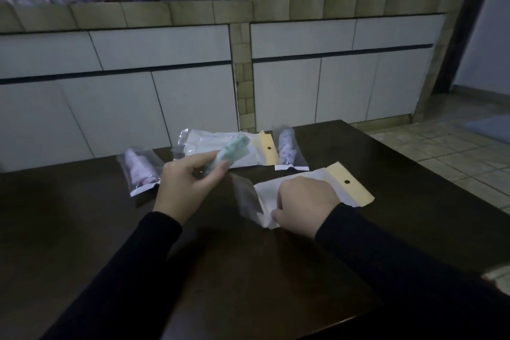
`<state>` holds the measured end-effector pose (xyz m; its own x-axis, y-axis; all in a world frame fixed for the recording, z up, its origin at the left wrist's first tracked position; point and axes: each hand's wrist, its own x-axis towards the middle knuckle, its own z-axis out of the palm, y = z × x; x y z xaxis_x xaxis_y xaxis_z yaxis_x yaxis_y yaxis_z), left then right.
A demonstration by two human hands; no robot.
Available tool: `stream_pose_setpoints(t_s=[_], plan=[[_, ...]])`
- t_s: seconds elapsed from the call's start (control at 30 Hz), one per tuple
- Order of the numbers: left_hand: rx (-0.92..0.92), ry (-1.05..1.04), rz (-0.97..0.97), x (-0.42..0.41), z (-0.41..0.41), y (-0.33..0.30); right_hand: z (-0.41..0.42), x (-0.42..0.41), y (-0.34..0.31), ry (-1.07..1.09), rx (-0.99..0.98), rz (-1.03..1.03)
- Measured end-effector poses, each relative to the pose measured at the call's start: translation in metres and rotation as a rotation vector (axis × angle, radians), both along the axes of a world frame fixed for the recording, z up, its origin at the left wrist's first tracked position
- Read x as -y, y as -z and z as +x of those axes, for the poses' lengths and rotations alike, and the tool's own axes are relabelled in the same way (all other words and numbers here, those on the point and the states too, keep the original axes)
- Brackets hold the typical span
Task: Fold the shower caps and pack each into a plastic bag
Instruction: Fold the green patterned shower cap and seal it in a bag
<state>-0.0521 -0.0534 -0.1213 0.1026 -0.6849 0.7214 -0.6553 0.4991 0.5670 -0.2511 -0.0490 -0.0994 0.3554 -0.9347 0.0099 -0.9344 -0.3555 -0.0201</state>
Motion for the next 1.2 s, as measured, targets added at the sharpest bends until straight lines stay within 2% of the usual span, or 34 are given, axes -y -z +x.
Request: stream_pose_setpoints(t_s=[0.1, 0.17, 0.2, 0.27, 0.37, 0.47, 0.57, 0.73, 0.93, 1.2], plan=[[-0.268, 0.199, 0.259, 0.000, -0.005, -0.007, 0.001, 0.013, 0.011, -0.154, 0.146, -0.131], [-0.463, 0.320, 0.456, 0.002, -0.012, -0.009, 0.002, 0.020, 0.021, -0.220, 0.199, -0.103], [-0.497, 0.349, 0.549, 0.003, -0.014, -0.008, 0.002, 0.022, 0.026, -0.219, 0.235, -0.045], [-0.398, 0.363, 0.703, 0.006, -0.015, -0.003, 0.001, 0.025, 0.034, -0.207, 0.279, 0.028], [-0.180, 0.327, 0.878, 0.010, 0.000, 0.004, -0.003, 0.031, 0.037, -0.177, 0.238, 0.030], [-0.145, 0.306, 0.979, 0.010, 0.020, 0.005, -0.006, 0.036, 0.035, -0.121, 0.231, 0.037], [-0.166, 0.311, 1.020, 0.009, 0.024, 0.006, -0.006, 0.038, 0.038, -0.088, 0.257, 0.044], [-0.207, 0.247, 1.040, 0.016, 0.028, 0.010, -0.006, 0.040, 0.048, -0.023, 0.494, -0.002], [-0.240, 0.246, 1.062, 0.017, 0.030, 0.011, -0.012, 0.037, 0.049, -0.061, 0.740, -0.054], [-0.270, 0.320, 1.080, 0.011, 0.029, 0.006, -0.017, 0.034, 0.045, -0.070, 0.847, -0.052]])
